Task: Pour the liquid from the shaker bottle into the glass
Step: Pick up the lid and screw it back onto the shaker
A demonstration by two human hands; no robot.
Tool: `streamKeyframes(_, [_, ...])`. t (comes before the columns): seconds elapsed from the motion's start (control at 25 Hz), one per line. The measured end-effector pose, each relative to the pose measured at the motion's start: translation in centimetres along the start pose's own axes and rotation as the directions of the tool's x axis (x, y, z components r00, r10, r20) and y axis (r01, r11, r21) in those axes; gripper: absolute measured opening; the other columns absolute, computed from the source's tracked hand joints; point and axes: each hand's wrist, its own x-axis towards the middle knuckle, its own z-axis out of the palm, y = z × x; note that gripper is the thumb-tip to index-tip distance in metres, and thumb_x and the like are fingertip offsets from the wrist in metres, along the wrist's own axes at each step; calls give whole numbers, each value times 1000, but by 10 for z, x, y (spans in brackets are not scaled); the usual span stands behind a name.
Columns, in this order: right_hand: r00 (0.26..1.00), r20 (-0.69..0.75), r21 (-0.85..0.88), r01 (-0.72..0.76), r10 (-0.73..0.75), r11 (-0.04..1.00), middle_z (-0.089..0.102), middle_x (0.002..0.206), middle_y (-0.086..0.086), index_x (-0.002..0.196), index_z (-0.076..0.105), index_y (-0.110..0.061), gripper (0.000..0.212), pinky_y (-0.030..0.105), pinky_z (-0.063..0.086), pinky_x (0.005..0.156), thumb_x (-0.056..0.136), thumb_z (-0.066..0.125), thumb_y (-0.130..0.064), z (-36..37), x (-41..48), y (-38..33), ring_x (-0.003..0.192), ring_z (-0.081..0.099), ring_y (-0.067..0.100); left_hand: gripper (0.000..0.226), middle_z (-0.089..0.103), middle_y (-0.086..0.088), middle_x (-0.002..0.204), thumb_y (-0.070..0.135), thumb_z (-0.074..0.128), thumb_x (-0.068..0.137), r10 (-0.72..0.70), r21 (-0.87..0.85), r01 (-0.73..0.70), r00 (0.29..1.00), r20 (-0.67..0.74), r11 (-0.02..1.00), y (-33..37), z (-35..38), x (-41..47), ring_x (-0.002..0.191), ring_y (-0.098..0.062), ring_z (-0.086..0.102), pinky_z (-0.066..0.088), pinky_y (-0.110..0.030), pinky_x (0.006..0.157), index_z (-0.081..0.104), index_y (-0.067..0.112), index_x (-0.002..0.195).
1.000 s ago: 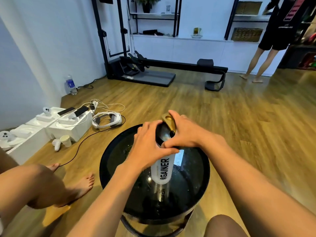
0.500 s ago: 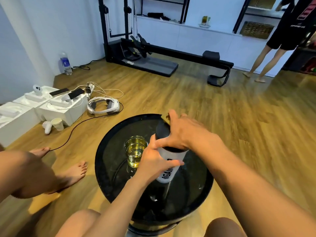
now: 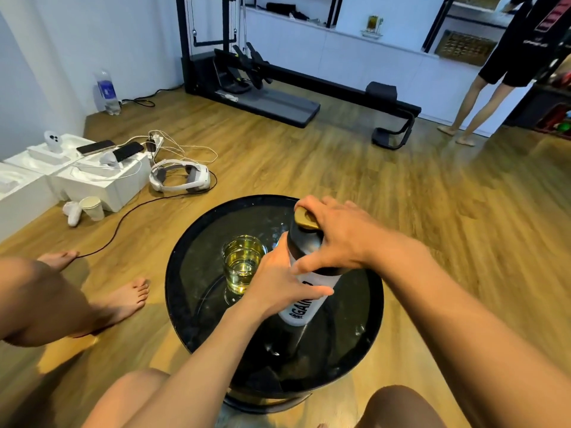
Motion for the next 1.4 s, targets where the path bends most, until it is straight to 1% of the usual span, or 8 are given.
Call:
streamKeyframes(0.08, [989, -86, -30, -127, 124, 991, 46, 115, 5, 133, 28, -31, 91, 46, 46, 86, 61, 70, -67, 11, -2, -10, 107, 46, 37, 101, 59, 19, 124, 40, 93, 54, -10, -6, 10, 1000, -7, 1000, 0, 4, -2, 118, -2, 54, 45, -17, 96, 44, 22, 141])
streamKeyframes(0.2, [940, -172, -6, -302, 296, 953, 46, 116, 10, 128, 33, -23, 82, 46, 45, 80, 68, 65, -68, 13, -3, -23, 110, 47, 40, 123, 47, -2, 151, 59, 85, 50, -40, 29, 41, 998, -47, 999, 3, 12, -6, 140, -16, 41, 39, -36, 113, 32, 14, 151])
streamKeyframes(0.36, [996, -39, 43, -81, 83, 996, 49, 120, 5, 135, 34, -28, 95, 46, 45, 93, 57, 75, -65, 0, 0, -7, 111, 48, 34, 126, 39, -4, 155, 40, 91, 62, -47, 2, 48, 997, -67, 999, 6, 17, -9, 145, -19, 33, 31, -27, 114, 14, 7, 156])
streamKeyframes(0.56, [993, 54, 18, 107, -108, 994, 47, 131, -5, 138, 35, -34, 91, 42, 42, 99, 61, 82, -43, -16, -5, 1, 117, 42, 24, 97, 58, 6, 126, 40, 92, 53, -16, 1, 16, 999, -33, 1000, 0, 7, -4, 117, -14, 55, 49, -34, 96, 41, 21, 134])
streamKeyframes(0.72, [995, 59, -7, 87, -86, 996, 43, 136, -2, 143, 29, -41, 95, 47, 42, 100, 63, 78, -59, -10, -6, 3, 122, 43, 28, 99, 54, 11, 135, 45, 91, 54, 20, -13, -20, 1000, 10, 1000, -1, 6, -2, 125, -7, 50, 45, -27, 102, 44, 26, 140])
streamKeyframes(0.88, [978, 1, -63, -206, 207, 977, 44, 133, 16, 149, 17, -34, 109, 49, 44, 97, 61, 63, -80, 0, 3, -6, 119, 48, 41, 111, 41, 1, 156, 63, 81, 47, -12, 17, 11, 999, 38, 1000, -5, 12, -2, 149, -12, 26, 30, -39, 120, 46, 25, 145])
streamKeyframes(1.16, [989, 95, -29, 115, -112, 993, 45, 125, -9, 134, 40, -42, 85, 43, 44, 95, 59, 81, -48, -15, 1, 2, 113, 45, 23, 104, 57, 9, 132, 35, 95, 54, 65, -14, -65, 998, 11, 998, -4, 2, 2, 118, -7, 54, 43, -20, 94, 38, 24, 141])
streamKeyframes(1.4, [990, -26, -61, 136, -138, 989, 50, 121, -10, 127, 43, -43, 78, 42, 44, 87, 59, 74, -63, 1, 1, 6, 99, 46, 24, 99, 60, 13, 128, 32, 95, 55, 59, -51, -57, 998, 32, 997, -3, -1, 3, 115, -4, 56, 42, -10, 87, 42, 26, 138])
